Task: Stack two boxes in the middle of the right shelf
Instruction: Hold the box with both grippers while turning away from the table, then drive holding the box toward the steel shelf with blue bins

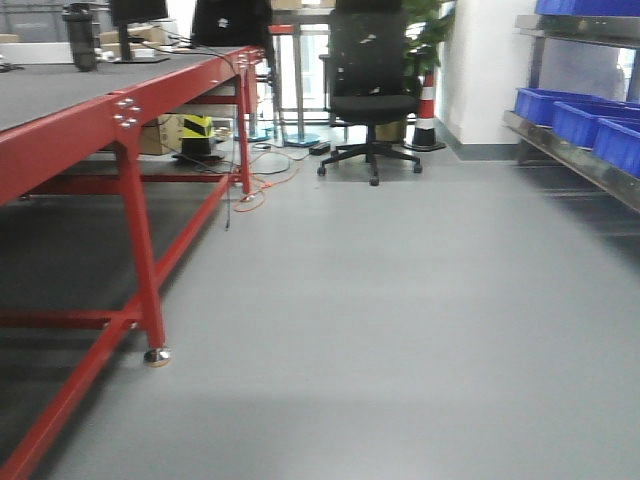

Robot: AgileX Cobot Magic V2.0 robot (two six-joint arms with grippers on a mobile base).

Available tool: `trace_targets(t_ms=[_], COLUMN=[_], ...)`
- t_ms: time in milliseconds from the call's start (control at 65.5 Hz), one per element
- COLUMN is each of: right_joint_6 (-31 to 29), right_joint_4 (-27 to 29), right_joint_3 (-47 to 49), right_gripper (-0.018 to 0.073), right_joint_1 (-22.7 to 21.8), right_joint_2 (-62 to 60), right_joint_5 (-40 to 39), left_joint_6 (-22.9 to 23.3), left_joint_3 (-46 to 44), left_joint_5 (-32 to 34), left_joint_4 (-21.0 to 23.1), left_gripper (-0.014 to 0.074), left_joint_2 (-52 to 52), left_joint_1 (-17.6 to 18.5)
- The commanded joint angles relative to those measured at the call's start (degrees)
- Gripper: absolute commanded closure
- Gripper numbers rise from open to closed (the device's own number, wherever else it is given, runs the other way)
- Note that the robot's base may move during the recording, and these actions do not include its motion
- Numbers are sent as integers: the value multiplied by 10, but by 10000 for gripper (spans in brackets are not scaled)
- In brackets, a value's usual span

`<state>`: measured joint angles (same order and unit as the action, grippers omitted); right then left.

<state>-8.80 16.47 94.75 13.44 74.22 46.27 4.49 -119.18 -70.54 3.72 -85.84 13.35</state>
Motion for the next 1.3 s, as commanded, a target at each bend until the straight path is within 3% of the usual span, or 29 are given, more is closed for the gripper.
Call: trace_targets(t_ms=[0, 1283], right_joint_6=[-7, -7], right_joint_4=[-8, -8], right_joint_3=[5, 5], right_gripper=[713, 713], right_joint_1=[-2, -2], right_joint_2=[-11, -11], right_joint_5=[-56, -56], left_joint_6=[2, 2], left_joint_3=[-5, -5], left_joint_5=[6, 6], left_joint_4=[-15, -15], left_gripper=[708, 708], left_joint_2=[6, 6], left_joint_1=[-3, -3])
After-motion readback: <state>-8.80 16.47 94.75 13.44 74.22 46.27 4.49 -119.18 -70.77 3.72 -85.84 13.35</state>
